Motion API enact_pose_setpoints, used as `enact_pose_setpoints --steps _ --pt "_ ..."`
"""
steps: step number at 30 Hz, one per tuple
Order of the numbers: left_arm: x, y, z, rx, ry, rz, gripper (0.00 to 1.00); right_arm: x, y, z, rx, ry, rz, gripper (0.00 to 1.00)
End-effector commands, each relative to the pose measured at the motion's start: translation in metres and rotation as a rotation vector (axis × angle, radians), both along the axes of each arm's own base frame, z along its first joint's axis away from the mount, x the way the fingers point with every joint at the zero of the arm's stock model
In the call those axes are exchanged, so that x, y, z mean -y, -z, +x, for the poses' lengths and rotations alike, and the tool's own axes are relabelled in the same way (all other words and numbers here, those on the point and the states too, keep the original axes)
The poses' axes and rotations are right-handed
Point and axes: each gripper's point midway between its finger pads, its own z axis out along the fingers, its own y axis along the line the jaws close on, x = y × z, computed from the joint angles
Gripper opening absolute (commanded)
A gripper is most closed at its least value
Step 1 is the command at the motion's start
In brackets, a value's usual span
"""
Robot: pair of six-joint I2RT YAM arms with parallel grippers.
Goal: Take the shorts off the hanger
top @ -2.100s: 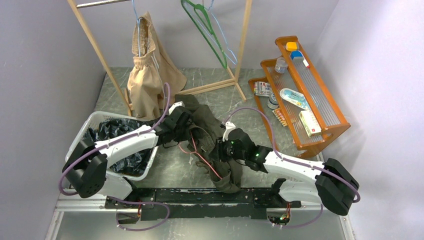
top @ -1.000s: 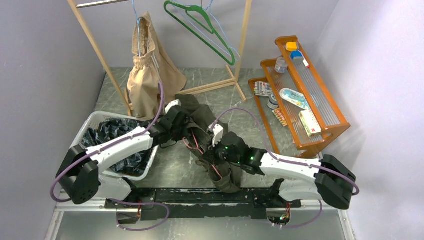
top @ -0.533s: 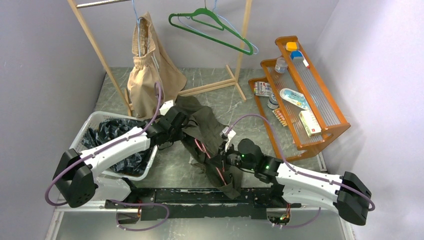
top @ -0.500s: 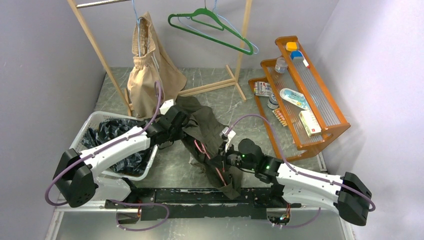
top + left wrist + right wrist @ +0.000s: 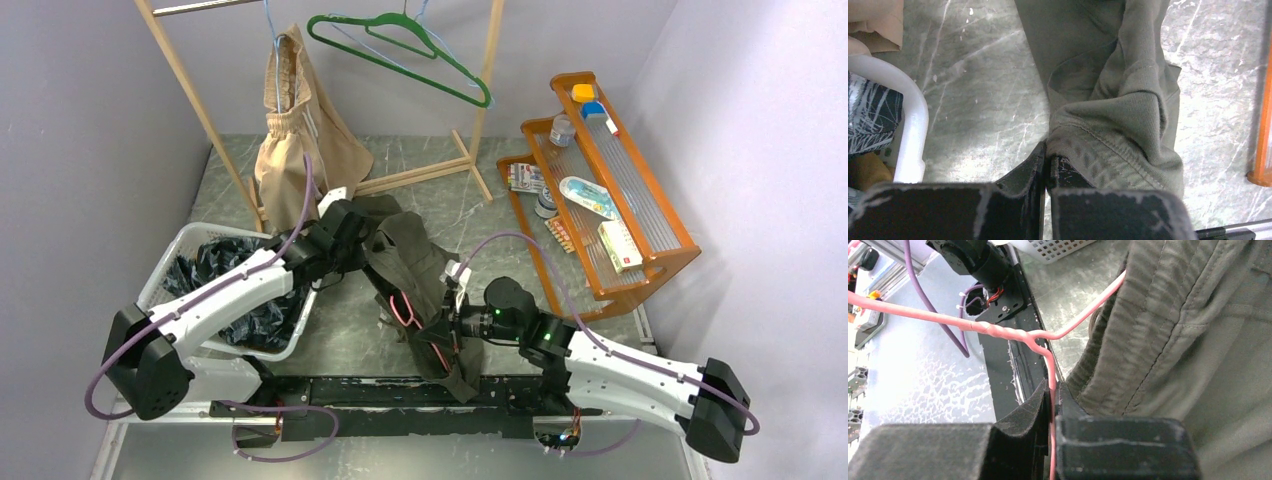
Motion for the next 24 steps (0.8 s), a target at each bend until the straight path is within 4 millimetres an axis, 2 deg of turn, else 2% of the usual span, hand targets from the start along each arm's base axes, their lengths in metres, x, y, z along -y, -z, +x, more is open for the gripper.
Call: enact_pose_setpoints --steps 1,7,10,13,15,20,24 --pt "-0.021 -0.026 0.023 0.113 -0.076 0.01 0.07 0.01 0.007 -0.031 -0.052 -0.134 -0.042 0.0" --pt "-0.045 -0.009 0.02 0.039 -0.144 0.013 0.07 0.015 0.006 -0.027 -0.004 -0.096 -0.01 0.0" --pt "-0.047 -0.007 0.023 0.043 -0.131 -0.032 0.07 0.015 -0.002 -0.035 0.029 -0.152 0.045 0.0" --pt "-0.038 -0.021 0.029 0.09 -0.091 -0.076 0.07 0.013 -0.005 -0.06 -0.003 -0.293 0.104 0.0" --pt "-0.027 -0.037 0.034 0.126 -0.035 -0.111 0.07 0.012 0.002 -0.063 -0.054 -0.312 0.063 0.0" --pt "0.0 -0.067 0.033 0.206 0.124 -0.197 0.07 0.007 0.027 -0.05 -0.106 -0.259 -0.072 0.0" --pt "0.014 -0.061 0.024 0.194 0.223 -0.239 0.07 0.001 0.028 -0.034 -0.084 -0.194 -0.103 0.0"
